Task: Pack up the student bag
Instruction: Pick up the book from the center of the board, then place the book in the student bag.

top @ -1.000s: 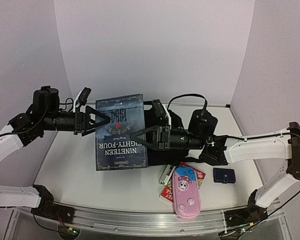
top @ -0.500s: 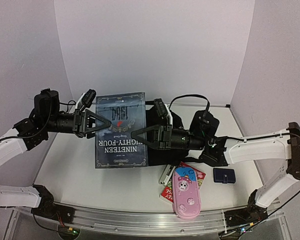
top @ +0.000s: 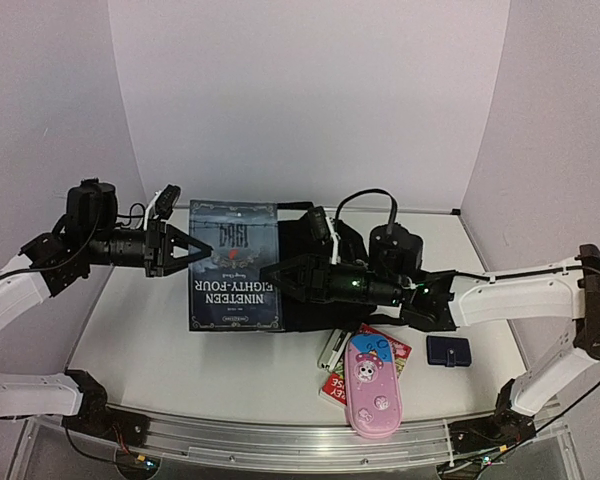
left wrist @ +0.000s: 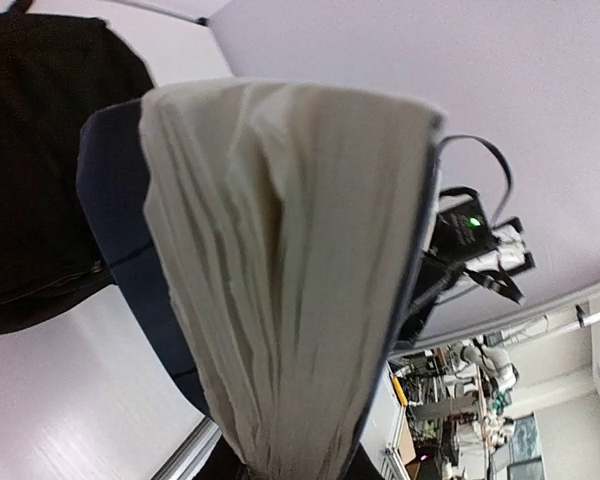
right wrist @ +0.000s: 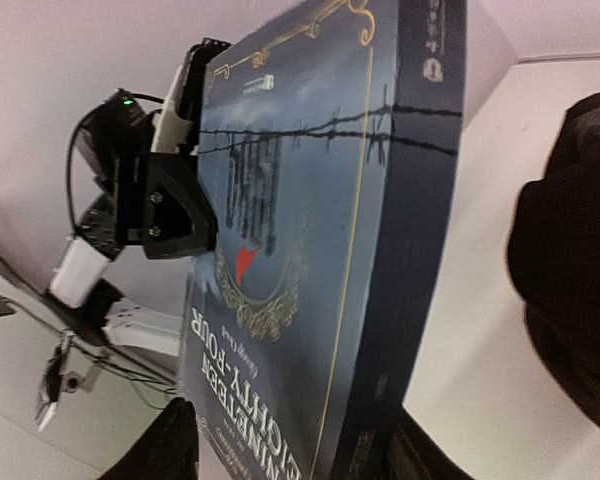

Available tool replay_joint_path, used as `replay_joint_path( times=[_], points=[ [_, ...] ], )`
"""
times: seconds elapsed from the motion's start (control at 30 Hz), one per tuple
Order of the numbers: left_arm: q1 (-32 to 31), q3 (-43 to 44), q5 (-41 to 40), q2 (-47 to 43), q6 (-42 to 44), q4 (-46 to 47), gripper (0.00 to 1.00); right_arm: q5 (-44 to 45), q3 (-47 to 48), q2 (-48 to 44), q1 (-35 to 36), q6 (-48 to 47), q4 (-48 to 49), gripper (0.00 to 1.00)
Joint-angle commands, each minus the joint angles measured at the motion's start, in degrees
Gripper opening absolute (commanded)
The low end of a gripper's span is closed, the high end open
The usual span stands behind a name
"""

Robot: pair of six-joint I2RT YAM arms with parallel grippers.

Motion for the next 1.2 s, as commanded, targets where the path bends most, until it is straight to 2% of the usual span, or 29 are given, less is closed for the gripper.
replay_joint_path(
  times=[0.0, 0.13, 0.23, 0.4, 0.6, 0.77, 0.97, 1.1, 1.17],
  points=[
    [7.72, 8.58, -4.82, 3.56, 6.61, -9.25, 0.00, 13.01, 7.58, -0.55, 1.72, -10.58, -16.28, 0.71],
    [15.22, 13.54, -4.89, 7.24, 12.04, -15.66, 0.00, 18.82, 11.81, 2.40, 3.06, -15.96, -23.16, 0.84],
    [21.77, 15.11, -5.31, 10.07, 15.71, -16.53, 0.00, 23.11, 15.26, 6.45, 3.78, -20.47, -26.91, 0.98],
    [29.45, 16.32, -7.45, 15.17, 18.76, -15.71, 0.00, 32.05, 26.34, 15.73, 5.14, -27.53, -36.16, 0.98],
    [29.75, 11.18, -14.84, 12.53, 20.72, -9.14, 0.00, 35.30, 37.59, 26.96, 5.15, -33.26, -39.98, 0.98],
    [29.75, 9.93, -18.79, 10.50, 23.58, -10.40, 0.00, 36.09, 47.37, 37.41, 5.12, -36.89, -42.59, 0.98],
    [29.75, 9.26, -17.31, 12.15, 22.89, -10.70, 0.00, 40.76, 57.08, 46.68, 5.11, -40.04, -44.35, 0.98],
    [29.73, 9.48, -13.48, 14.01, 22.81, -10.28, 0.00, 47.40, 62.80, 51.88, 5.13, -40.83, -44.83, 0.98],
    [29.75, 9.46, -12.01, 14.42, 22.81, -10.13, 0.00, 50.71, 65.22, 53.44, 5.11, -40.49, -44.98, 0.91]
  ],
)
